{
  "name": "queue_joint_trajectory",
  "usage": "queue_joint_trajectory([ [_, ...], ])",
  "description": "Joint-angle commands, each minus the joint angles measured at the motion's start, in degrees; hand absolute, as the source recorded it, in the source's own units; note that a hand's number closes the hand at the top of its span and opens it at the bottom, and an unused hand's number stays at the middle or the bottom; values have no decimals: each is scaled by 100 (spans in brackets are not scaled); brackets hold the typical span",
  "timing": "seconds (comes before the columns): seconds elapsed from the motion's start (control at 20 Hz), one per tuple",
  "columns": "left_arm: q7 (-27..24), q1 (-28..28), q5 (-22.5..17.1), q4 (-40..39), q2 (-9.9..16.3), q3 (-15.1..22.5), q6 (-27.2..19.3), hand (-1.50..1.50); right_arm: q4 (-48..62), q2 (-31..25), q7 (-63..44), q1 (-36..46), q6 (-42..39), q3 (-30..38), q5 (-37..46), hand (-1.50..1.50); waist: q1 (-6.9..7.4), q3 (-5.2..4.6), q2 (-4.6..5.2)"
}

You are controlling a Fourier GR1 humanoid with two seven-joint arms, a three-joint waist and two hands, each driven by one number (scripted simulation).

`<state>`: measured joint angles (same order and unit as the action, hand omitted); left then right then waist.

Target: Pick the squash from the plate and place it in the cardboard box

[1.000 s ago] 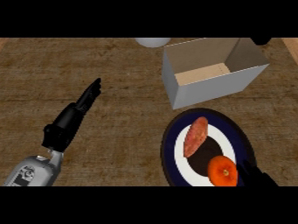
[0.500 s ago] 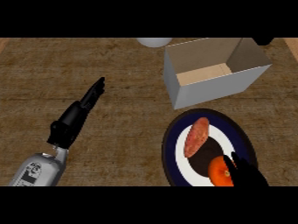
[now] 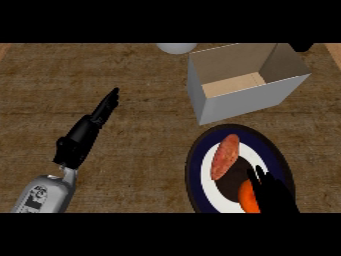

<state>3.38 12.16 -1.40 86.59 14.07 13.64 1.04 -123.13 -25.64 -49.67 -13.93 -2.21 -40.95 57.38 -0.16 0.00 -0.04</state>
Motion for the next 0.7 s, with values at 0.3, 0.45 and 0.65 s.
queue_joint_trajectory([
  [0.3, -6, -39, 304, 82, -274, -243, 243, 0, 268, 471, -1, 4, -471, 31, 110, -150, -3, 0, 1],
  [0.45, 448, 85, 256, 289, -346, -295, 258, 0, 329, 34, 566, -116, -457, 515, -315, -150, -5, 1, -1],
  [0.65, -58, -227, 517, 94, -428, -256, 328, 0, 932, 589, 385, -209, -120, 15, 341, -150, -5, 0, -1],
])
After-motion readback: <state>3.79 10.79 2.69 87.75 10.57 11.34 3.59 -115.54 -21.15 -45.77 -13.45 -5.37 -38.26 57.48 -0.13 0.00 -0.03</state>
